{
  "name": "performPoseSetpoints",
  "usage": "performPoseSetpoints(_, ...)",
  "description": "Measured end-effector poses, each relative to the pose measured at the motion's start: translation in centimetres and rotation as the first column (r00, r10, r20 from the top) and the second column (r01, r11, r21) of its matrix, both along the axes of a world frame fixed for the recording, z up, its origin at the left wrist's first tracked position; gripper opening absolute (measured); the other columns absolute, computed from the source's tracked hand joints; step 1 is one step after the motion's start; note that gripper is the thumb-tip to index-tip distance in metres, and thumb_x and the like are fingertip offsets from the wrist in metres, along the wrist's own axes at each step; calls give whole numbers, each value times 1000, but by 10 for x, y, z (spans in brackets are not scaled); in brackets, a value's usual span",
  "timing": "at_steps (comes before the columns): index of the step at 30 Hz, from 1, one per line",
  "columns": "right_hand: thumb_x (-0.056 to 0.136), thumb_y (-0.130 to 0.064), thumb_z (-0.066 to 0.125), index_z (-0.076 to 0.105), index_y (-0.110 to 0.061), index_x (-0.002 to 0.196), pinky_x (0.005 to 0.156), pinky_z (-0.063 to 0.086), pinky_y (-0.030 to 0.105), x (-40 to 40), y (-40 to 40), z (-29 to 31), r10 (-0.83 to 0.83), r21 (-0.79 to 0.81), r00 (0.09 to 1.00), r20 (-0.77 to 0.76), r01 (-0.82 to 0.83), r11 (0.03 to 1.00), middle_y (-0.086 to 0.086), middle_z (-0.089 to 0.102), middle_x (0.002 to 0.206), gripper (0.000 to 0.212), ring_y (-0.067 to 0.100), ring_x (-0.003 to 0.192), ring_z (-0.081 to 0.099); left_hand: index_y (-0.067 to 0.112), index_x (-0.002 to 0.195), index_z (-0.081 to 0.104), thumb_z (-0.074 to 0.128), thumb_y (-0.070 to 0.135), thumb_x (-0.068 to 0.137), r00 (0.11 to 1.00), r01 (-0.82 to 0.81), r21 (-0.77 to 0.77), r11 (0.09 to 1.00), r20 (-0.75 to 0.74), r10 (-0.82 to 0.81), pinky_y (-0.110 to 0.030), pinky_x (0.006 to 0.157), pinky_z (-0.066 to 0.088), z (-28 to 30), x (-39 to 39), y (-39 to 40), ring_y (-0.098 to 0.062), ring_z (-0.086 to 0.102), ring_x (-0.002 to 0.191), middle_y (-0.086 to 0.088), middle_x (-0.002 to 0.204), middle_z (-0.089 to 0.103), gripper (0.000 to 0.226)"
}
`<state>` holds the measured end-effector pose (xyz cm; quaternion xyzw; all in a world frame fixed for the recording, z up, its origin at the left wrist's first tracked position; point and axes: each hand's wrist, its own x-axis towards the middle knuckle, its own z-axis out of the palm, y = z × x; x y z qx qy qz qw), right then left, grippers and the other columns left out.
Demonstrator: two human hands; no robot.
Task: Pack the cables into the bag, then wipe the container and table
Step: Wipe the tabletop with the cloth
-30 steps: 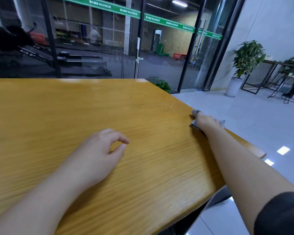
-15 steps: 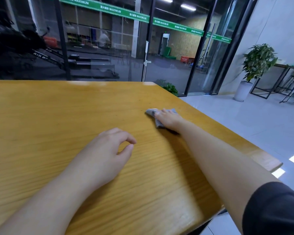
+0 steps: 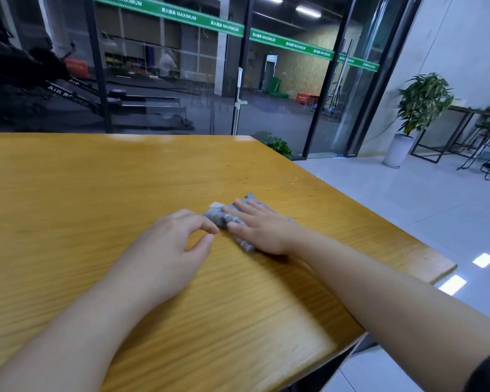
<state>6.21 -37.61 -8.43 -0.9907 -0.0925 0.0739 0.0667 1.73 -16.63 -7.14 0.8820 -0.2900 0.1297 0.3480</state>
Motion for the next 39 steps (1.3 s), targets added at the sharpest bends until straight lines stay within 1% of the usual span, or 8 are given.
performPoseSetpoints(4, 101, -49, 14, 7, -34, 152, 118, 1, 41, 16, -55, 3, -254, -13, 967, 17, 254, 967, -4, 1, 161, 53, 16, 148, -5, 37, 93, 61, 53, 28, 90, 999, -31, 2, 1000, -16, 31, -4, 73, 32, 1, 0, 2, -3, 51, 92, 20, 102, 55, 13)
performPoseSetpoints(8, 104, -36, 13, 26, -15, 148, 112, 16, 45, 24, -98, 10, -413, -28, 910, 37, 414, 910, 8, 24, 153, 50, 26, 144, 13, 40, 91, 59, 52, 29, 89, 998, -62, -15, 998, -15, 62, -16, 75, 33, 0, 1, 3, -3, 49, 96, 21, 103, 54, 12)
performPoseSetpoints(12, 105, -29, 12, 30, -6, 144, 110, 21, 47, 37, -119, 14, -482, -101, 875, 51, 484, 869, 19, 29, 147, 48, 36, 140, 20, 38, 94, 60, 52, 30, 88, 993, -122, -43, 992, -8, 121, -24, 83, 37, -2, 4, 3, -6, 50, 100, 20, 104, 53, 13)
performPoseSetpoints(16, 104, -32, 10, 30, -9, 145, 113, 18, 45, 62, -134, 10, -509, -38, 857, 77, 513, 857, 15, 30, 148, 51, 32, 142, 20, 38, 96, 60, 51, 29, 89, 991, -132, -56, 990, -44, 130, -5, 73, 32, -7, 10, 2, 0, 47, 92, 24, 104, 51, 15)
performPoseSetpoints(23, 105, -25, 13, 29, -4, 144, 112, 22, 47, 94, -135, 14, -611, 125, 790, 58, 601, 789, 23, 31, 149, 47, 38, 137, 27, 36, 99, 60, 50, 29, 88, 987, -151, 80, 985, -38, 154, -23, 85, 33, -14, 22, -3, -7, 47, 105, 20, 107, 53, 17)
performPoseSetpoints(31, 96, -54, 13, 25, -15, 150, 117, 15, 45, 154, -131, 7, -769, 200, 638, 34, 750, 631, 14, 22, 156, 67, 32, 142, 20, 39, 95, 60, 40, 39, 88, 978, -208, 53, 977, -23, 210, -27, 84, 37, -17, 29, 3, -1, 47, 99, 25, 101, 54, 22)
performPoseSetpoints(34, 98, -49, 10, 18, -20, 152, 118, 9, 44, 162, -116, 9, -691, 157, 722, 47, 678, 718, 10, 15, 159, 61, 29, 146, 12, 39, 95, 61, 37, 43, 79, 974, -222, 73, 972, -31, 225, -28, 84, 38, -19, 31, 4, 4, 43, 97, 26, 99, 54, 29)
performPoseSetpoints(39, 80, -63, 1, 20, -22, 150, 117, 10, 49, 190, -84, 4, -477, 55, 879, 13, 476, 878, 7, 15, 159, 83, 29, 146, 11, 38, 96, 61, 38, 41, 79, 971, -234, 108, 966, -21, 238, -33, 86, 44, -19, 31, 4, -3, 50, 97, 24, 98, 56, 29)
